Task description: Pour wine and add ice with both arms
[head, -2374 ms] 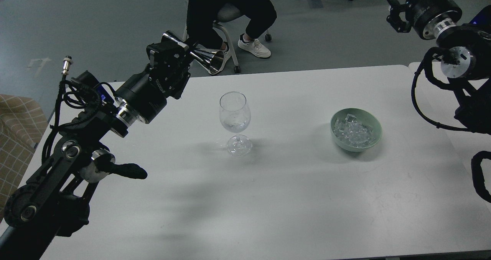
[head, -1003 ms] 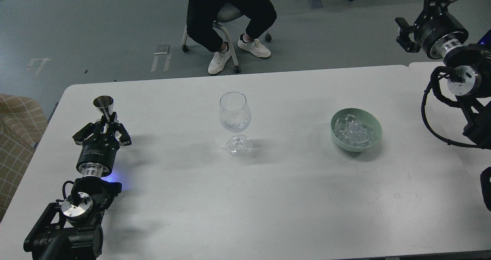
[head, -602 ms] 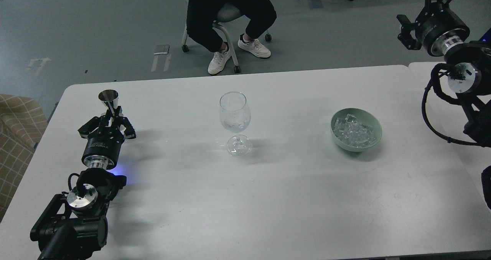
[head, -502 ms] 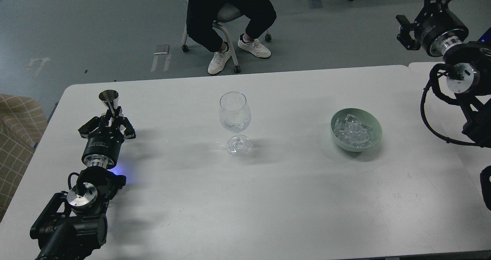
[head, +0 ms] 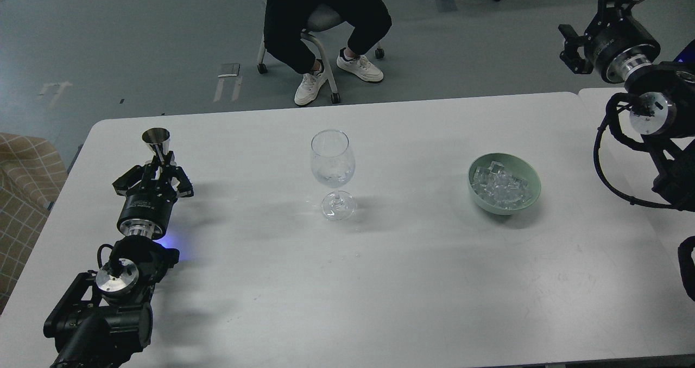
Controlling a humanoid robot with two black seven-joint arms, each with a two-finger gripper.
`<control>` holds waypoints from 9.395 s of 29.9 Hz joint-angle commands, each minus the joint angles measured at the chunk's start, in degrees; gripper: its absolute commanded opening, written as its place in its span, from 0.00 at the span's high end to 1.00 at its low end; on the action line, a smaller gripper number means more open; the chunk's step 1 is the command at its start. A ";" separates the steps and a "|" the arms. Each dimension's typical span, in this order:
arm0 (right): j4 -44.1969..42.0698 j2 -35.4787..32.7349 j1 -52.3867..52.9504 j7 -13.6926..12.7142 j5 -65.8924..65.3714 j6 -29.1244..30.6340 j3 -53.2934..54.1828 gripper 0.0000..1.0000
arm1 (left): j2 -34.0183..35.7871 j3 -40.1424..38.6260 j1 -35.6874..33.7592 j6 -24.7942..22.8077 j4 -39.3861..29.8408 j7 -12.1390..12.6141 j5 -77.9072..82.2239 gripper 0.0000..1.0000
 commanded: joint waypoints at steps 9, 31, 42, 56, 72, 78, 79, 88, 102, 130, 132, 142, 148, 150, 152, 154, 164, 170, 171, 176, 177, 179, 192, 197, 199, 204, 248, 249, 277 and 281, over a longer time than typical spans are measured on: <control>0.08 0.18 0.02 0.00 0.00 0.00 0.00 0.00 | 0.19 0.09 0.00 0.01 0.09 0.27 0.36 0.68; 0.08 0.18 0.55 0.00 0.00 0.00 0.00 0.00 | 0.36 0.09 -0.62 0.01 -0.09 0.36 0.44 0.56; 0.08 0.18 0.72 -0.09 0.00 0.00 0.00 0.00 | 0.45 0.09 -0.88 0.01 -0.09 0.36 0.44 0.44; 0.52 0.18 0.81 -0.09 0.09 0.00 0.09 0.00 | 0.89 0.00 -1.15 0.01 -4.13 1.33 0.44 0.44; 7.37 -2.19 -0.33 0.26 -1.14 0.79 -0.17 0.00 | 9.05 0.09 -5.71 8.50 -17.32 0.71 4.30 0.10; 10.17 -3.60 0.28 0.78 -8.59 0.79 -3.59 0.00 | 12.05 6.04 -16.07 14.55 -15.82 0.63 19.14 0.10; 12.01 -5.08 0.20 1.31 -11.83 0.79 -4.21 0.00 | 12.31 7.80 -17.74 15.34 -15.56 0.63 20.99 0.09; 23.10 -12.82 -0.33 3.34 -28.46 0.79 -10.97 0.00 | 11.96 12.30 -21.80 15.00 -11.60 -1.39 25.41 0.09; 39.02 -28.03 0.02 8.96 -52.88 1.06 -35.31 0.00 | 12.40 11.33 -19.96 9.90 -11.52 -3.06 19.96 0.09; 25.92 -15.12 -7.01 8.00 -64.86 0.09 -39.46 0.24 | 11.96 11.25 -17.41 9.29 -12.31 -4.30 17.41 0.02; 25.31 -14.68 -7.01 7.73 -64.86 0.09 -39.46 0.24 | 11.96 11.25 -17.41 9.20 -12.13 -4.38 17.32 0.02; 24.16 -14.06 -7.19 7.73 -64.77 0.09 -39.55 0.32 | 11.79 11.25 -17.41 9.20 -11.60 -4.47 16.97 0.02; 24.16 -14.24 -7.45 7.73 -64.69 0.18 -39.55 0.56 | 11.79 11.25 -17.32 9.20 -11.52 -4.47 16.97 0.02; 24.16 -14.32 -7.63 7.73 -64.69 0.18 -39.55 0.61 | 11.87 11.25 -17.40 9.20 -11.43 -4.47 16.88 0.02; 24.16 -14.41 -7.80 7.56 -64.69 0.18 -39.55 0.63 | 11.96 11.25 -17.41 9.20 -11.34 -4.47 16.88 0.02; 24.16 -14.41 -7.80 7.56 -64.69 0.18 -39.55 0.66 | 12.05 11.25 -17.41 9.20 -10.81 -4.47 16.79 0.02; 24.25 -14.59 -7.89 7.56 -64.51 0.26 -39.55 0.73 | 12.40 10.81 -17.41 9.29 -10.64 -4.47 16.79 0.02; 24.34 -14.94 -7.89 7.73 -64.25 0.26 -39.63 0.78 | 12.40 10.81 -17.41 9.64 -10.64 -4.47 16.79 0.02; 24.34 -15.03 -7.89 7.82 -64.25 0.26 -39.64 0.78 | 12.32 10.81 -17.41 9.64 -10.64 -4.47 16.79 0.02; 24.60 -15.90 -7.80 7.91 -64.07 0.18 -38.85 0.93 | 12.31 10.81 -17.49 9.82 -10.64 -4.47 16.79 0.02; 24.69 -16.25 -7.72 7.91 -64.07 0.18 -38.67 0.93 | 12.40 10.81 -17.49 9.82 -10.64 -4.47 16.79 0.02; 25.30 -17.74 -7.36 8.26 -63.90 0.18 -38.06 0.92 | 12.58 10.81 -17.49 9.82 -10.64 -4.47 16.79 0.02; 39.35 -21.09 -7.54 8.61 -63.72 0.09 -21.81 0.91 | 12.58 9.84 -17.49 9.82 -10.64 -4.38 16.79 0.02; 44.54 -19.07 -7.01 7.91 -63.81 0.09 -20.65 0.91 | 12.67 9.84 -17.49 9.82 -10.64 -4.38 16.79 0.02; 45.78 -15.92 -6.49 7.12 -63.98 0.09 -20.56 0.90 | 13.19 9.84 -17.49 9.82 -10.64 -4.38 16.79 0.02; 44.82 -7.41 -5.69 5.63 -64.60 0.18 -21.00 0.88 | 13.72 9.49 -17.49 9.82 -10.64 -4.38 16.79 0.02; 40.07 5.01 -0.77 2.11 -66.09 0.62 -25.31 0.76 | 15.65 7.56 -16.79 9.29 -10.64 -4.47 16.79 0.02; 40.07 5.19 -0.77 2.11 -66.09 0.62 -25.31 0.76 | 15.65 7.56 -16.79 9.29 -10.64 -4.39 16.79 0.02; 40.16 6.24 -0.60 2.11 -65.65 -0.08 -23.82 0.17 | 16.01 7.47 -16.79 9.38 -10.64 -4.47 16.79 0.02; 39.72 8.87 -1.12 2.19 -65.13 -0.09 -16.37 0.00 | 15.92 7.56 -16.79 9.20 -10.64 -4.56 16.88 0.02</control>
